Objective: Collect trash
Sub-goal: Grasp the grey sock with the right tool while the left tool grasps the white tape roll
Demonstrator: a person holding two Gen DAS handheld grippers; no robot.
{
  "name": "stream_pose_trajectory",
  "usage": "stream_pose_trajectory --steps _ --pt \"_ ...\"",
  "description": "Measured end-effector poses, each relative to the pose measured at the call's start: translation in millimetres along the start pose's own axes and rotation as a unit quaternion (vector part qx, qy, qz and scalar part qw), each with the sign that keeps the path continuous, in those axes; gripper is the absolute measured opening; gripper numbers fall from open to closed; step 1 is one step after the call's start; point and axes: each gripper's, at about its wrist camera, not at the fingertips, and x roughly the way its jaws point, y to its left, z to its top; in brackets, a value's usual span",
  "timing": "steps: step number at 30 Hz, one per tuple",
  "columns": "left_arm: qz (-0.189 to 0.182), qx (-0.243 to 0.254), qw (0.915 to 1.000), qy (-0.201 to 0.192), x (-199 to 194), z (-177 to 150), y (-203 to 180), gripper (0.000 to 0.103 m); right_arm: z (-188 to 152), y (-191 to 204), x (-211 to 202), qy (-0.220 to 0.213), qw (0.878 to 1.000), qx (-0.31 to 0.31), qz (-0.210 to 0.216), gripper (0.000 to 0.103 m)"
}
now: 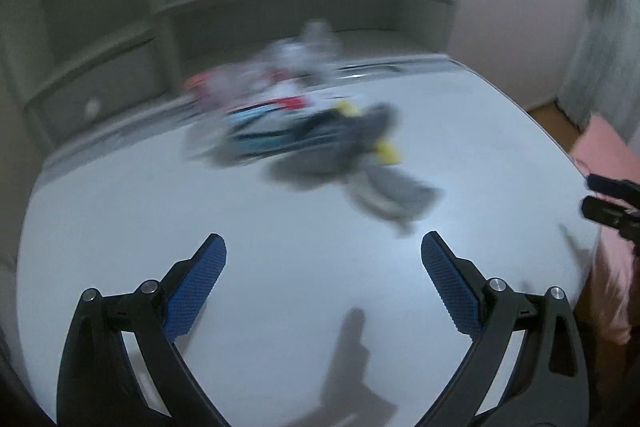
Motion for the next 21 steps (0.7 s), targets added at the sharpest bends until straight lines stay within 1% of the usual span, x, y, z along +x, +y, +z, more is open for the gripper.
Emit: stream_pose_trajectory --steps 2,4,7,9,12,13,14,15,16,17,18,19,21 --pt "0.005 -0.018 0.9998 0.0 -4 -3 23 0.095 21 34 24 0.01 0.999 -0.022 0.022 0.085" --pt "0.009 -0.029 0.9995 -0.002 -3 -4 45 0.095 42 56 45 0.022 0.998 -0.029 0.042 0.082" --pt "0.012 -0.039 0.9992 0.0 -2 -9 67 0.095 68 81 75 0.038 0.997 -0.026 0.06 0.076" --pt "0.011 -0.04 0.9991 0.002 -1 -11 72 0.095 85 91 94 0.048 0.996 -0.019 0.067 0.073" --pt "0.009 -0.035 0.9993 0.007 2 -10 72 0.095 105 103 122 0.061 0.996 -0.006 0.069 0.072" --pt "0.005 -0.03 0.9995 0.009 3 -9 70 0.095 110 105 130 0.067 0.995 0.0 0.069 0.069" --pt "0.003 -0.026 0.9996 0.01 9 -6 68 0.095 112 105 135 0.072 0.995 0.005 0.069 0.054" --pt "0.001 -0.02 0.9998 0.01 10 -6 65 0.095 114 105 140 0.079 0.994 0.009 0.072 0.046" --pt "0.0 -0.015 0.9998 0.009 11 -6 62 0.095 114 103 141 0.084 0.994 0.011 0.075 0.03" --pt "-0.002 -0.011 0.9999 0.01 12 -5 58 0.095 116 105 142 0.083 0.994 0.012 0.073 0.021" --pt "-0.005 -0.011 0.9999 0.01 13 -4 55 0.095 116 105 139 0.079 0.994 0.012 0.074 0.016" --pt "-0.009 -0.011 0.9998 0.011 13 -3 53 0.095 117 106 135 0.073 0.994 0.012 0.076 0.013" --pt "-0.02 -0.01 0.9997 0.012 15 -1 41 0.095 120 105 120 0.052 0.995 0.015 0.079 0.012"
